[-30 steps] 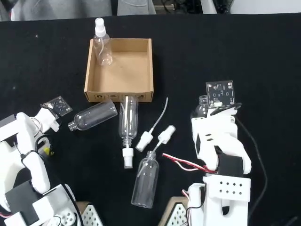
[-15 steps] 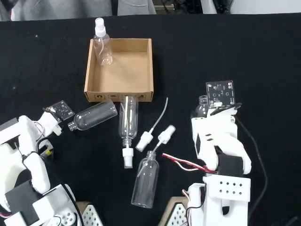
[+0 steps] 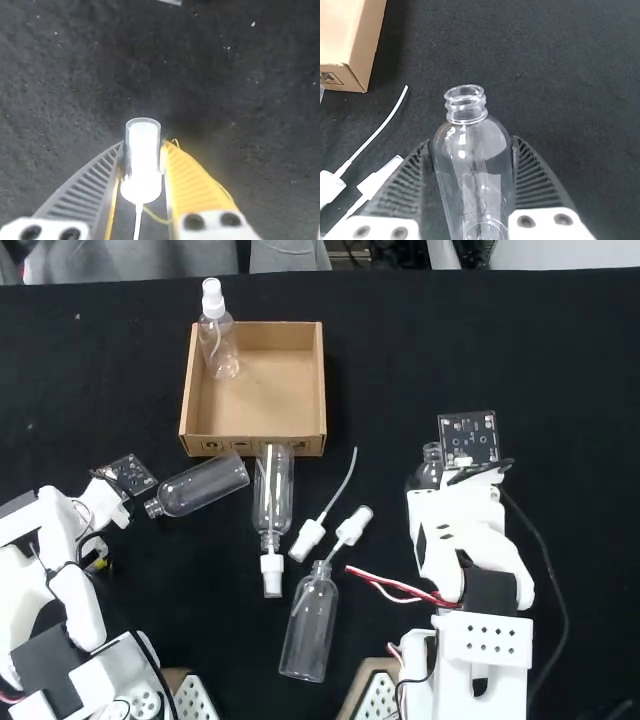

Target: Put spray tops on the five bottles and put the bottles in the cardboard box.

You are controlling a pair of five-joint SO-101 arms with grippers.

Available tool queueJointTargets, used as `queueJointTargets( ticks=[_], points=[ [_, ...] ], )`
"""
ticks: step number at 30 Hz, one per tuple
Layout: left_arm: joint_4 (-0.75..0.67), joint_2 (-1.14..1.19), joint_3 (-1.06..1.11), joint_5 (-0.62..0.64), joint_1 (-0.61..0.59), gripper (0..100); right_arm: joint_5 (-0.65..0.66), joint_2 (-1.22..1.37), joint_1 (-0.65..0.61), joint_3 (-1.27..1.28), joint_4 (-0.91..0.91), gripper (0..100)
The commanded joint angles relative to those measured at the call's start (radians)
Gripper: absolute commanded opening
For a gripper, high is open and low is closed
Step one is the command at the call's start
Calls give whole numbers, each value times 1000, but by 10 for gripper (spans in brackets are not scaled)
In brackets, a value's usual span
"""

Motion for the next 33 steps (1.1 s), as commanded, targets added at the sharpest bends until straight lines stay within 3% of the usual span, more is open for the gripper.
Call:
queueJointTargets(
  ticks=[1, 20, 23, 33],
  points=[
    [127, -18, -56, -26, -13, 29, 2, -24, 28, -4, -32, 67],
    [743, -17, -499, -26, -81, 29, 2, -24, 28, -4, -28, 67],
    [781, -17, -536, -21, -88, 29, 2, -24, 28, -4, -28, 67],
    [769, -17, -644, 193, -102, 29, 2, -24, 28, -4, -28, 67]
  ],
)
